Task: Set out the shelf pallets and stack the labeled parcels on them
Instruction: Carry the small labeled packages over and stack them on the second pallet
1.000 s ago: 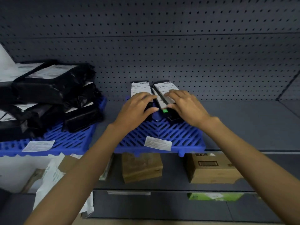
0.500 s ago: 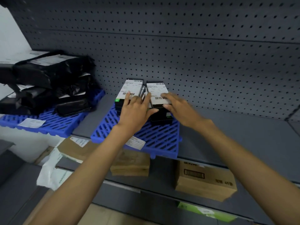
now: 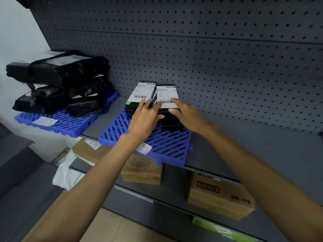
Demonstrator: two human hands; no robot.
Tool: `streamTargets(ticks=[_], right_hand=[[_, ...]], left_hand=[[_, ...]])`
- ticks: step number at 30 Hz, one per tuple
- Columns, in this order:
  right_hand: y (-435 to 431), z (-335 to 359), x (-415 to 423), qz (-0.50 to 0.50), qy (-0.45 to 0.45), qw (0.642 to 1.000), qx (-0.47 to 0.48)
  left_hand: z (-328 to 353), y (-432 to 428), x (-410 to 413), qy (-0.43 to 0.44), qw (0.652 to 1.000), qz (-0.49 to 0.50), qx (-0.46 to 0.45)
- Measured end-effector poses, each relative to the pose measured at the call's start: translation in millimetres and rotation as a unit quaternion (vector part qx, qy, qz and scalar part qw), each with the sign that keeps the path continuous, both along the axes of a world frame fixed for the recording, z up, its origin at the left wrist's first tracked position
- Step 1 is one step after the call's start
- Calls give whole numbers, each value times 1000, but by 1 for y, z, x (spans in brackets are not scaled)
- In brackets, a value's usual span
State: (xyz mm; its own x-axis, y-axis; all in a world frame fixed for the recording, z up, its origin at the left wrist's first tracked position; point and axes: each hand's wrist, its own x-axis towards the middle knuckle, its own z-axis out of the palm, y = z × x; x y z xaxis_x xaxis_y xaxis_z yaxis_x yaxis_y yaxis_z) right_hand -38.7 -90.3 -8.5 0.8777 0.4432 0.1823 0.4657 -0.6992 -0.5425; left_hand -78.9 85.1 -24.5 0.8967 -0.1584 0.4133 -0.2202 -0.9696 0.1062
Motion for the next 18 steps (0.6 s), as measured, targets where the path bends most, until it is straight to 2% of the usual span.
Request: streamTargets(ticks=[8,14,18], right_hand=[[-27,-6,-3,36,21,999,-23],[-37,-14,0,70,61,995,-24],[-34,-20,-4,42,12,999,-8]], left_hand=[[-5,-12,-10,-26,998,-32,-48],[-8,-4,-17,-39,998,-45,-2],[-13,-4,-17,-81,995,-56,25]])
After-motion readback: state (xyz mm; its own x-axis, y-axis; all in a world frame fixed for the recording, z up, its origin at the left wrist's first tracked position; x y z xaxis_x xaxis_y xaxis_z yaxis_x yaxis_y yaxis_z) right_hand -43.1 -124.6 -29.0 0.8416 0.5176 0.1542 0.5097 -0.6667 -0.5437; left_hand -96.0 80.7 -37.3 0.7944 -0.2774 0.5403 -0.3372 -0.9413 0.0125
